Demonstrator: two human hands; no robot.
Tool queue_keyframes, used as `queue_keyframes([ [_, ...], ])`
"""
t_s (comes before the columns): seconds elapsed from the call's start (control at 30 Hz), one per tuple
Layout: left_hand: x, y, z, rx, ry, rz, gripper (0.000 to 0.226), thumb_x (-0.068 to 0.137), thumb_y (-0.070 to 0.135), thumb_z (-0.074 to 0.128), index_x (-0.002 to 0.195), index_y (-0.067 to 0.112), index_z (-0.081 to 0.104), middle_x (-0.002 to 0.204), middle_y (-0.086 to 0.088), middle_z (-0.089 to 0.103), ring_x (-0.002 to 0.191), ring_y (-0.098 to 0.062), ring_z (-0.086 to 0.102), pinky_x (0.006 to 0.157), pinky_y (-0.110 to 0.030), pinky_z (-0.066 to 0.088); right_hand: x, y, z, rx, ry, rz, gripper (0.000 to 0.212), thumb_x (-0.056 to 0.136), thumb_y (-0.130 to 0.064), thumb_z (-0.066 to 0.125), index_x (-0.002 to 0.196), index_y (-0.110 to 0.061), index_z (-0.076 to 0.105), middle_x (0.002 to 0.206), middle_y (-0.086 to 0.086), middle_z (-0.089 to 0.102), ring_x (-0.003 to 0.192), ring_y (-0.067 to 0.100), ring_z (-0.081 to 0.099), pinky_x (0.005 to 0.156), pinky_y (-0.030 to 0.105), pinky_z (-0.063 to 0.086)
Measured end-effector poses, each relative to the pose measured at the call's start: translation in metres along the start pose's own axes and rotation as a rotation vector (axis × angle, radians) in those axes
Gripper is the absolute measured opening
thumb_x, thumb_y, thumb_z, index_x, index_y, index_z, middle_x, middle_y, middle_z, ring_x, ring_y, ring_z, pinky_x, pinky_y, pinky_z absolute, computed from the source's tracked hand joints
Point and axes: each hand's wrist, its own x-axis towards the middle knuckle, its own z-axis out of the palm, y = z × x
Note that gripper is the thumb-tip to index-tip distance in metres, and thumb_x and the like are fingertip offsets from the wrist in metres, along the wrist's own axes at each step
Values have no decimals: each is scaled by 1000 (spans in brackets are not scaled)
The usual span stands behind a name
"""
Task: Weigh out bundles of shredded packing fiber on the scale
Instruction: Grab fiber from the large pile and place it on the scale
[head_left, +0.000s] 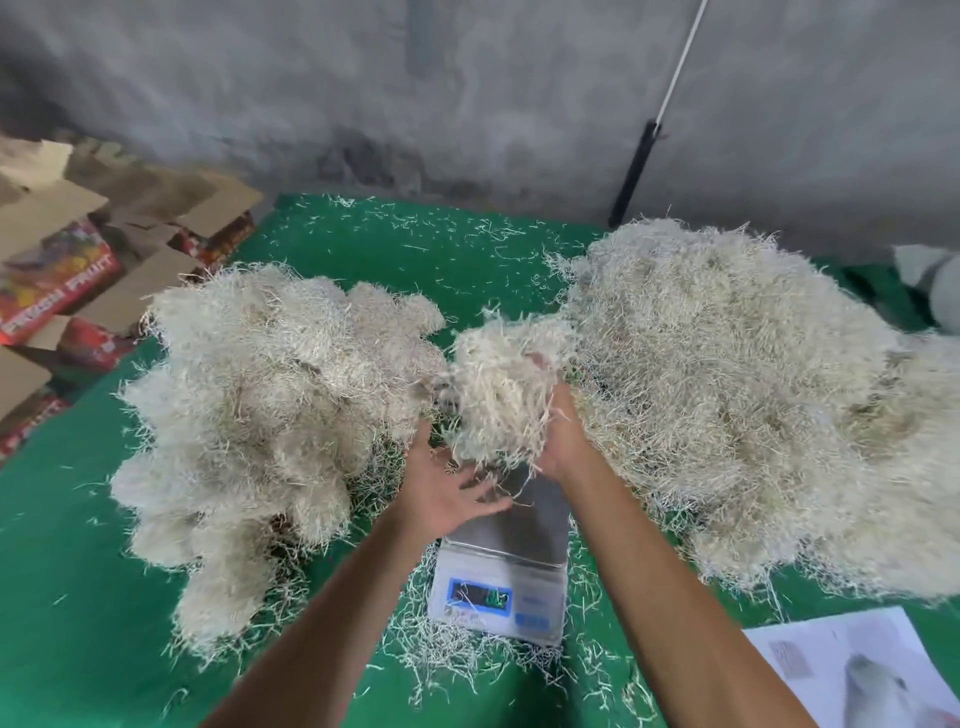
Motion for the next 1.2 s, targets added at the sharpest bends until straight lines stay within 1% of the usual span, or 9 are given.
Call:
queue_keyframes([
  [0.13, 2, 3, 7, 139, -42, 94, 84, 69, 53, 87, 140, 26, 51, 145, -16, 52, 129, -32, 55, 90, -39, 58, -8, 39, -12, -842, 182, 27, 86, 97, -68, 51, 153, -3, 38, 140, 15, 56, 141, 33, 48, 118, 61, 36],
  [0.23, 5, 18, 11, 335, 75, 72, 70, 71, 69, 72, 130, 32, 62, 145, -12, 48, 123, -35, 59, 97, -50, 52, -12, 44, -34, -1457, 163, -96, 56, 98, -60, 53, 87, -6, 62, 115, 18, 62, 115, 31, 57, 109, 48, 45],
  [0.33, 19, 22, 8, 702, 308, 228, 79, 94, 56, 57, 156, 19, 26, 158, -13, 31, 140, -35, 38, 115, -50, 30, -19, 33, -47, -1090, 122, -68, 52, 91, -66, 64, 95, -15, 59, 93, -1, 63, 78, 12, 63, 77, 39, 60],
  [0.47, 26, 17, 7, 854, 284, 440, 78, 99, 37, 58, 159, 15, 14, 161, -17, 25, 145, -35, 31, 116, -43, 28, -25, 32, -55, -749, 175, -188, 78, 74, -92, 59, 142, -59, 41, 152, -16, 43, 126, 7, 53, 108, 45, 45],
  [0.53, 30, 10, 12, 961, 225, 425, 77, 99, 50, 53, 158, 17, 17, 161, -14, 25, 144, -33, 34, 116, -45, 28, -22, 39, -52, -923, 53, -101, 102, 75, -86, 65, 159, -42, 26, 165, -7, 30, 140, 17, 45, 117, 47, 36],
  [0.63, 32, 7, 16, 1100, 220, 418, 72, 90, 81, 29, 120, 24, 60, 110, 2, 61, 86, -6, 59, 88, -34, 52, -17, 57, -60, -1001, 192, -89, 112, 80, -75, 68, 162, -12, 24, 164, 13, 34, 143, 26, 44, 116, 42, 36],
  [0.77, 34, 13, -5, 1156, 300, 622, 55, 101, 66, 27, 66, 28, 46, 57, 13, 37, 46, -6, 32, 50, -18, 32, -24, 66, -77, -964, 262, 25, 125, 73, -94, 54, 164, -19, 11, 168, 12, 26, 149, 35, 37, 118, 56, 35],
  [0.97, 35, 8, -54, 1228, 388, 579, 42, 103, 42, 47, 75, 12, 57, 61, -1, 43, 58, -17, 41, 56, -28, 37, -39, 87, -109, -763, 363, 4, 85, 91, -72, 55, 154, -17, 39, 155, 11, 48, 115, 16, 68, 90, 38, 61],
  [1.2, 17, -5, -75, 1103, 368, 531, 27, 102, 42, 51, 88, 20, 59, 87, -18, 60, 80, -22, 59, 78, -64, 56, -50, 109, -108, -755, 465, -73, 54, 103, -56, 49, 135, -13, 54, 104, -9, 66, 70, -16, 65, 50, 7, 48],
])
